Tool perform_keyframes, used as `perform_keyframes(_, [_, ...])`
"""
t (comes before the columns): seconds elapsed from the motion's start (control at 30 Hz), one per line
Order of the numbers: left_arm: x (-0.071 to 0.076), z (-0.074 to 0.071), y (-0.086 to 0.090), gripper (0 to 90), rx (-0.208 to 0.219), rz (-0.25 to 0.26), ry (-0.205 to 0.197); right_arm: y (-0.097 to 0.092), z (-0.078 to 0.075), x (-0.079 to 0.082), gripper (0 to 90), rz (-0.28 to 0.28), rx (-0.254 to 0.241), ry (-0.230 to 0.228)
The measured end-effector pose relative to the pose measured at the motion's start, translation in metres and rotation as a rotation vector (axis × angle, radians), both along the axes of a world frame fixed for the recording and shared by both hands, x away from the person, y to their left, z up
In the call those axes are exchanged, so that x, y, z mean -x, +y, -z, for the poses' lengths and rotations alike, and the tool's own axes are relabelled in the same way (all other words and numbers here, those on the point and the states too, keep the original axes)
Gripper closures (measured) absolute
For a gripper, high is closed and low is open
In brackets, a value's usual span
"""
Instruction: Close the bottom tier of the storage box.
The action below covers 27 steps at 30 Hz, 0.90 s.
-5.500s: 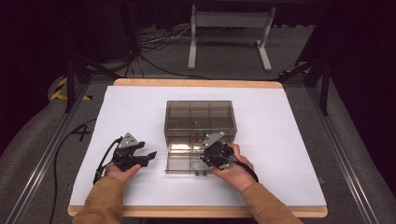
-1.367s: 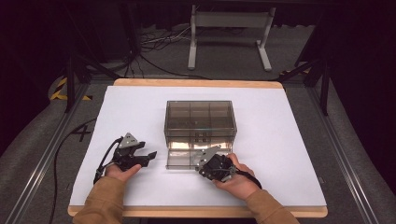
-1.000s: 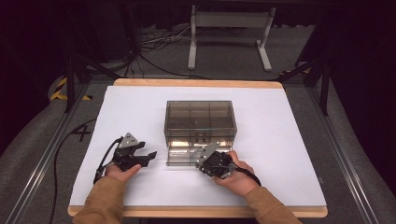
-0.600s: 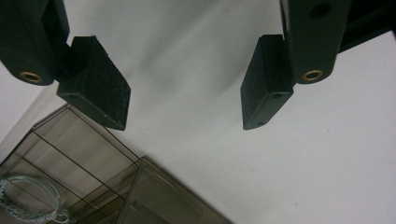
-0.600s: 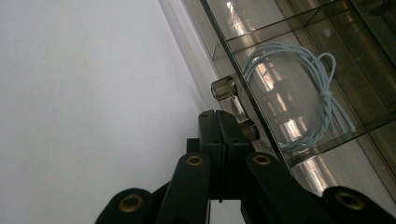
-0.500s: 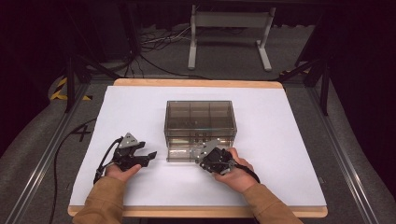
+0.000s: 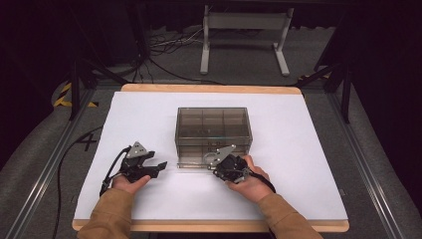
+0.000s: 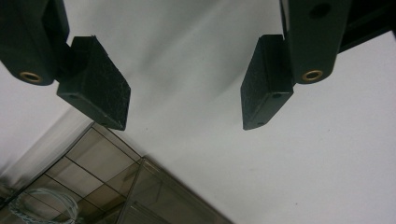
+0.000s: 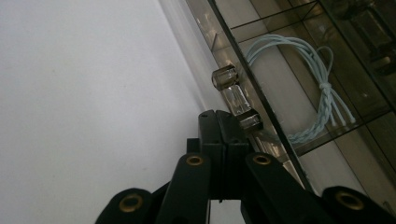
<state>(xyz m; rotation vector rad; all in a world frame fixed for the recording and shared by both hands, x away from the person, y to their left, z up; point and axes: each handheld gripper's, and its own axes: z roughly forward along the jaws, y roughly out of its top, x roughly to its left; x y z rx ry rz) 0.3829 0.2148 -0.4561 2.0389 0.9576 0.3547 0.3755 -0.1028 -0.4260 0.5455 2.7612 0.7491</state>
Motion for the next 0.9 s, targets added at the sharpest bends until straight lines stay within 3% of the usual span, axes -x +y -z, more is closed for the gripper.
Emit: perform_keyframes(0.9, [0.0,0.0,0.0,34.0,0.001,0.001,0.008,-0.003,0.002,-0.012,90.0,0.056,-0.022,-0.048])
